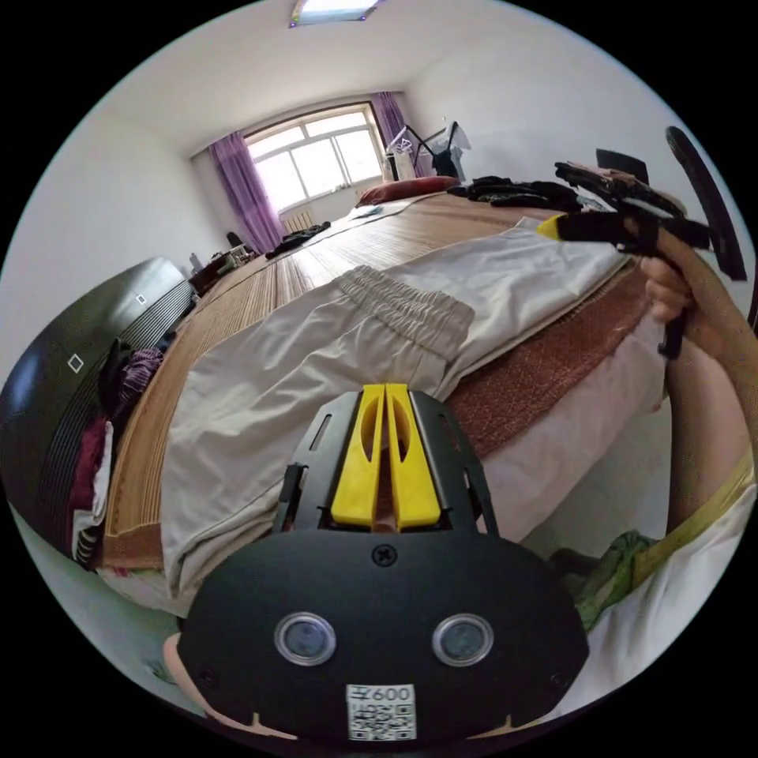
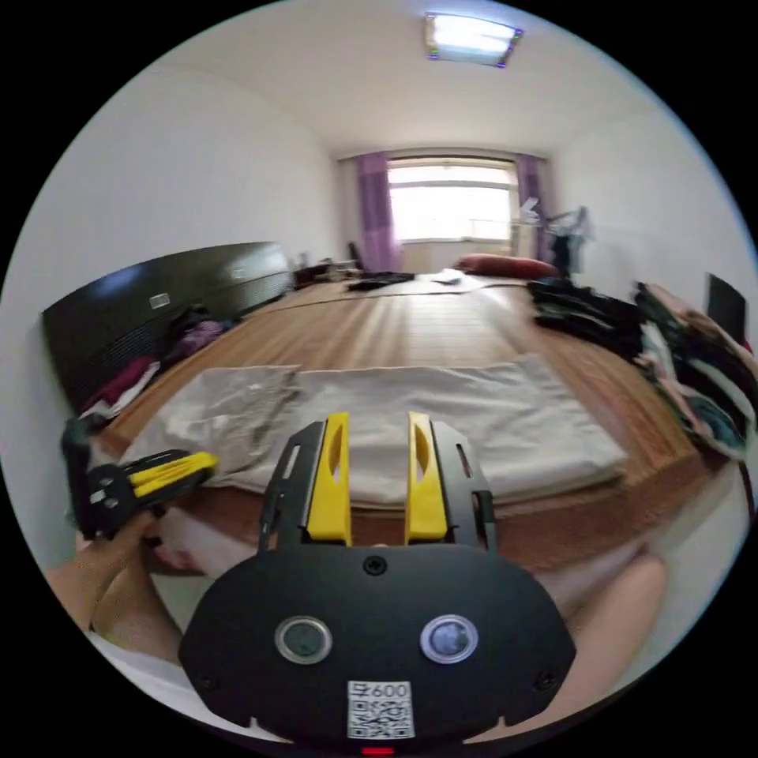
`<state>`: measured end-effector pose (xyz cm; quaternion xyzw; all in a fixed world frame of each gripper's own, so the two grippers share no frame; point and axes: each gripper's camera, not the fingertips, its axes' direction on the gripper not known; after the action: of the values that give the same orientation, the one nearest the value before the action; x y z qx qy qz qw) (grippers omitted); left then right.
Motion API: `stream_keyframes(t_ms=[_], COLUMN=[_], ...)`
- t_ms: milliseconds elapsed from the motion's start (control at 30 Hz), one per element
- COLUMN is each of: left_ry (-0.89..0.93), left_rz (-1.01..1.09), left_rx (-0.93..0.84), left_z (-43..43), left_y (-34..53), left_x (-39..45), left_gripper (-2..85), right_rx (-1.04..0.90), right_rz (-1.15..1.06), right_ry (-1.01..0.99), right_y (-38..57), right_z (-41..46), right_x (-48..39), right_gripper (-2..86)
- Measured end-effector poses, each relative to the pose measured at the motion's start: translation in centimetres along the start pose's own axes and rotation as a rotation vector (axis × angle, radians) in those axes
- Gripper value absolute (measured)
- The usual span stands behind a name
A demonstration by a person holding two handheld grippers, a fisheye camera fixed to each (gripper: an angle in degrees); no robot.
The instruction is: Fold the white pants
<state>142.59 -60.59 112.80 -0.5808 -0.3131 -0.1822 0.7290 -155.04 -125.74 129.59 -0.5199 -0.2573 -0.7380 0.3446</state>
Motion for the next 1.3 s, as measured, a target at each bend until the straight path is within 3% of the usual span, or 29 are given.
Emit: stream_keyframes(t_ms=[67, 167, 267, 533, 633, 833, 967, 1300], left_ry=[-0.009, -0.015, 0.0, 0.014, 0.0, 0.019, 0.095, 0.091], left_rz=[0.05, 0.074, 0.037, 0.002, -0.121, -0.236, -0.357, -0.411], left_rx=[-0.05, -0.066, -0.042, -0.065, 0.047, 0.064, 0.132, 0.028], left_z=[1.0, 1.8, 2.3, 1.7, -1.7, -6.4, -9.1, -11.6], left_y=[-0.3, 0.0, 0.8, 0.0, 0.2, 1.9, 3.6, 4.3], left_x=[-0.2, -0.5, -1.4, -3.5, -6.2, -10.8, -13.7, -14.5], left_gripper=[0.1, 0.1, 0.1, 0.2, 0.2, 0.2, 0.1, 0.1], right_rx=[-0.014, 0.059, -0.004, -0.045, 0.042, -0.018, -0.102, -0.041], right_rz=[0.192, 0.388, 0.454, 0.373, 0.38, 0.477, 0.551, 0.428], right_ry=[0.147, 0.178, 0.287, 0.149, 0.082, 0.23, 0.142, 0.19], right_y=[-1.2, -1.4, -2.5, -5.1, -5.6, -6.3, -4.8, -3.2], right_z=[-1.8, -4.8, -5.6, -5.2, -6.8, -8.4, -7.7, -8.7], right_x=[7.0, 14.1, 17.5, 17.8, 17.3, 18.5, 20.0, 17.1], right_gripper=[10.3, 10.2, 9.2, -0.5, -0.7, -0.4, 1.6, -0.8])
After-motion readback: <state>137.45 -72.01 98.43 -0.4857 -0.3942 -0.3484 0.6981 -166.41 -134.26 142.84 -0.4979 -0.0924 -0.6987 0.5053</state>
